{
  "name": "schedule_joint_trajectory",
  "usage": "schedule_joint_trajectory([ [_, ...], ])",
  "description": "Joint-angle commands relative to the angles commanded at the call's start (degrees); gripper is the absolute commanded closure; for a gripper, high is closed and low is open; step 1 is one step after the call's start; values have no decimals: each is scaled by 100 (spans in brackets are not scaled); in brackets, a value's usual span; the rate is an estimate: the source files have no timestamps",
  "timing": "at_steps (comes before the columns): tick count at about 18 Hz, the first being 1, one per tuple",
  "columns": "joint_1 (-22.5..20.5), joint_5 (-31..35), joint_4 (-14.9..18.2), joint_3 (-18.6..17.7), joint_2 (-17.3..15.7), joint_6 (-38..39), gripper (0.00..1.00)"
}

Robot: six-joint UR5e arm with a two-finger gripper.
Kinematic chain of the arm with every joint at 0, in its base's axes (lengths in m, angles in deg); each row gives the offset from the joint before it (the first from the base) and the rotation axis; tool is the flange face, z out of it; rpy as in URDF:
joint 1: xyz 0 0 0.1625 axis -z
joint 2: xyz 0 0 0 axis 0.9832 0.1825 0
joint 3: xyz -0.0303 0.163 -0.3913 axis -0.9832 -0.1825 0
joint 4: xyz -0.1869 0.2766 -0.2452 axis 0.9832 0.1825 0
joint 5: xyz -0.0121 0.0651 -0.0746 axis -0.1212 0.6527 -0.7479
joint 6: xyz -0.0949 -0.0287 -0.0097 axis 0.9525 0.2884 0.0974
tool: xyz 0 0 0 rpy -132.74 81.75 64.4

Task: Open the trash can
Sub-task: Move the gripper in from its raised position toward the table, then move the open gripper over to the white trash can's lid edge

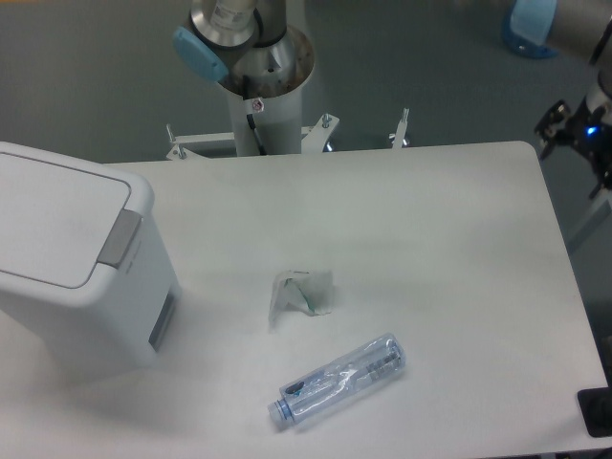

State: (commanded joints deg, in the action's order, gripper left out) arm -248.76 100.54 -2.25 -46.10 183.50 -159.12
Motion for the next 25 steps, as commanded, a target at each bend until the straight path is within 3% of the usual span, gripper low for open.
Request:
schedule_joint_trajectory([
  [7, 62, -97, -123, -87, -35, 61, 0],
  [12, 114, -500, -132, -403, -211, 1002, 0],
  [15, 106, -763, -44, -684, -614, 1142, 0],
  [18, 210, -1606, 61, -975, -1001, 2324, 0],
  [21, 859, -2073, 53, -984, -1204, 3880, 0],
  [25, 1510, -2372, 35, -1011, -1441, 5183, 0],
])
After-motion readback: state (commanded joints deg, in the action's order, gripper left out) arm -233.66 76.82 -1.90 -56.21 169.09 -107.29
